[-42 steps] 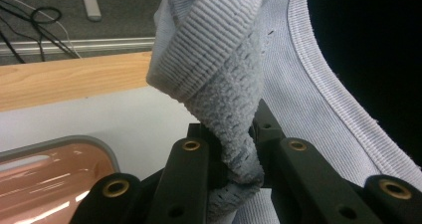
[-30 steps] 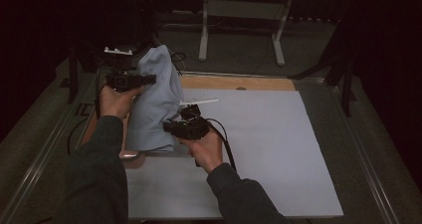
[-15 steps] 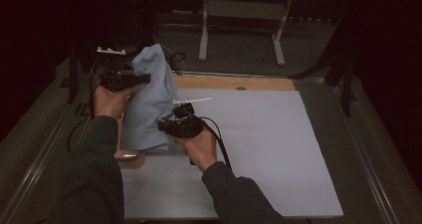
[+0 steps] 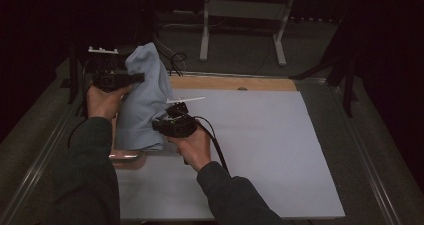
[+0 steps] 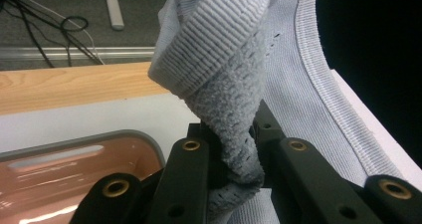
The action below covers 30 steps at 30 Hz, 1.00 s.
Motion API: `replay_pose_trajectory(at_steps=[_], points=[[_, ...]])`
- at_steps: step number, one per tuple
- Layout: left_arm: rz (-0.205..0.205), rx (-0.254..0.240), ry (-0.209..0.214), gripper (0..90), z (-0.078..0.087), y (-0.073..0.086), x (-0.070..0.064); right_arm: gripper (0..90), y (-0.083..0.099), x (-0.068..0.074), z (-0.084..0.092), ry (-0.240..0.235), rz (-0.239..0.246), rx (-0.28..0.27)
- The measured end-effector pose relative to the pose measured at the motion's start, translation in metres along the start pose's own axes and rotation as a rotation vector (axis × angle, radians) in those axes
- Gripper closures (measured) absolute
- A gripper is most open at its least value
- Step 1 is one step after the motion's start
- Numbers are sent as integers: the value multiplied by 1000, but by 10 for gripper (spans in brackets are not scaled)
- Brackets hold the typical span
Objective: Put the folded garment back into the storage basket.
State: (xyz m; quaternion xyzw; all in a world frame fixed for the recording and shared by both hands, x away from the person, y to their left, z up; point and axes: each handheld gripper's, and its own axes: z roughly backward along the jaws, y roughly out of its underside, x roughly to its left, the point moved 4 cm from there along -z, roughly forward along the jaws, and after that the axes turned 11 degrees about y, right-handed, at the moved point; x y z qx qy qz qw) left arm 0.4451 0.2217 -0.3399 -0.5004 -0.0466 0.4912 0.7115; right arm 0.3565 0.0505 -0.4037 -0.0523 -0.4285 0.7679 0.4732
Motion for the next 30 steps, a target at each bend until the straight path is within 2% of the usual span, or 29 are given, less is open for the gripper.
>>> replay_pose_trajectory(at_steps=[20,25,30], points=[[0,-21,-31,825,22,1,14,808,-4,17,-19,4,8,-4],[14,-38,-21,825,24,2,19,808,-3,20,-25,6,3,-6],[7,-36,-26,825,25,3,22,808,-3,22,-29,13,5,-2]])
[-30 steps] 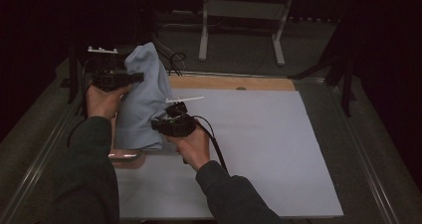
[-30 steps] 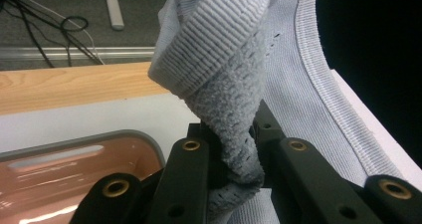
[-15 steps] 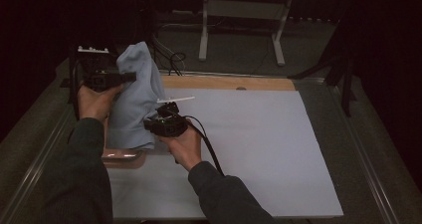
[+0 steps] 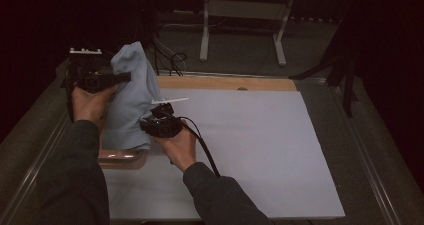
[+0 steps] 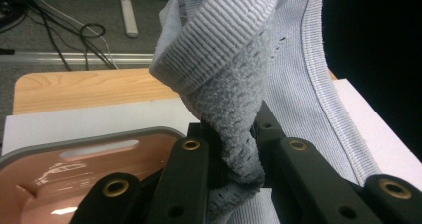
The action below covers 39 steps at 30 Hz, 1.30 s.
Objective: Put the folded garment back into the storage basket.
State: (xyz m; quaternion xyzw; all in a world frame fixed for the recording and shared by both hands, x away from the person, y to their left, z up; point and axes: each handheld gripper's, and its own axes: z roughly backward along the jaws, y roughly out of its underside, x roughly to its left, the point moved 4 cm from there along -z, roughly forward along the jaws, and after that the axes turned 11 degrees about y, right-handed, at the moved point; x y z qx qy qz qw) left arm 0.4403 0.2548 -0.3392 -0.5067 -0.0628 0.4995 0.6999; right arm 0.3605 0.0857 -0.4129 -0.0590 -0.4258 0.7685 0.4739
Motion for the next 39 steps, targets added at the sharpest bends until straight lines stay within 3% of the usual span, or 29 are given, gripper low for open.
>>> replay_pose_trajectory(at_steps=[26,39], points=[[-18,9,-38,825,6,11,13,807,5,5,-24,20,0,27],[-6,0,-48,825,9,14,20,807,6,12,-33,29,12,35]])
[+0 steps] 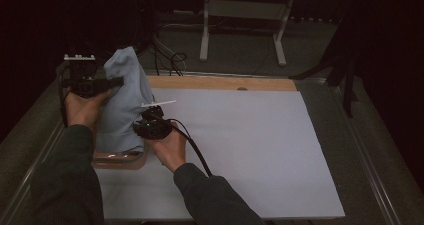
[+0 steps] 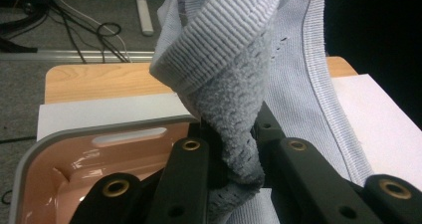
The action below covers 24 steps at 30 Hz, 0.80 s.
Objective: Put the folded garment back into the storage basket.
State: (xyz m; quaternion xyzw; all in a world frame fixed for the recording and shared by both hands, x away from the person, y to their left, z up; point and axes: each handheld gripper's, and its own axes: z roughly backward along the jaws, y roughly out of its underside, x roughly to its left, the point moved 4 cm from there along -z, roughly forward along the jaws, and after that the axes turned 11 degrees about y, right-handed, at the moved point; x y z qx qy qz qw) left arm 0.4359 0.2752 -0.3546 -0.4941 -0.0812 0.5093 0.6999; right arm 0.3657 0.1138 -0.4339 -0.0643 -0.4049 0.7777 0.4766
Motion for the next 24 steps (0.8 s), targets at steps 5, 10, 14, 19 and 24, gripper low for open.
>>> replay_pose_trajectory(at_steps=[5,10,14,19,24], points=[[11,1,-5,825,1,4,5,807,2,4,-4,2,6,6],[22,1,-10,825,2,7,9,807,4,8,-10,6,11,10],[21,-2,-15,825,4,8,10,807,6,11,-12,0,14,11],[18,0,-16,825,5,9,11,807,7,13,-15,2,16,9],[21,0,-19,824,5,11,12,807,8,14,-17,3,17,12]])
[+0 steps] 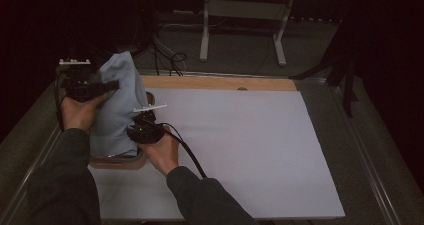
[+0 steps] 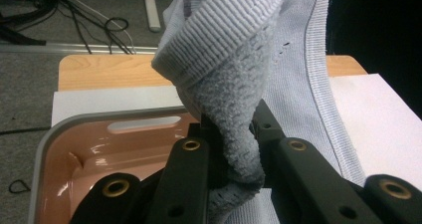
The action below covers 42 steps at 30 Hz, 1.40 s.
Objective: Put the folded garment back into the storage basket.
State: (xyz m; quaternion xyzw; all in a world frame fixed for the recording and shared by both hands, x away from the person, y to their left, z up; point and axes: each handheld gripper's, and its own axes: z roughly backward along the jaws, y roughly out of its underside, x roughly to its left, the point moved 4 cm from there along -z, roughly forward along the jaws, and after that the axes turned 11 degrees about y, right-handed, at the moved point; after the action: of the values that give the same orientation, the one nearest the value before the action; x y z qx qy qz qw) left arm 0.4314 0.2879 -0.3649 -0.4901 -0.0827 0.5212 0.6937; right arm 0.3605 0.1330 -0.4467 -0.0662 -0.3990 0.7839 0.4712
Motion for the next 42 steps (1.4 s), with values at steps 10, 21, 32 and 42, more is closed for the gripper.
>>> replay_pose_trajectory(at_steps=[10,21,32,42], points=[[5,6,-1,825,0,4,4,806,3,2,-6,7,8,8],[19,4,-3,825,2,9,7,806,5,6,-14,17,15,19],[32,9,-7,825,1,19,14,806,10,8,-19,60,59,34],[58,4,-13,825,1,21,21,806,11,6,-26,72,54,38]])
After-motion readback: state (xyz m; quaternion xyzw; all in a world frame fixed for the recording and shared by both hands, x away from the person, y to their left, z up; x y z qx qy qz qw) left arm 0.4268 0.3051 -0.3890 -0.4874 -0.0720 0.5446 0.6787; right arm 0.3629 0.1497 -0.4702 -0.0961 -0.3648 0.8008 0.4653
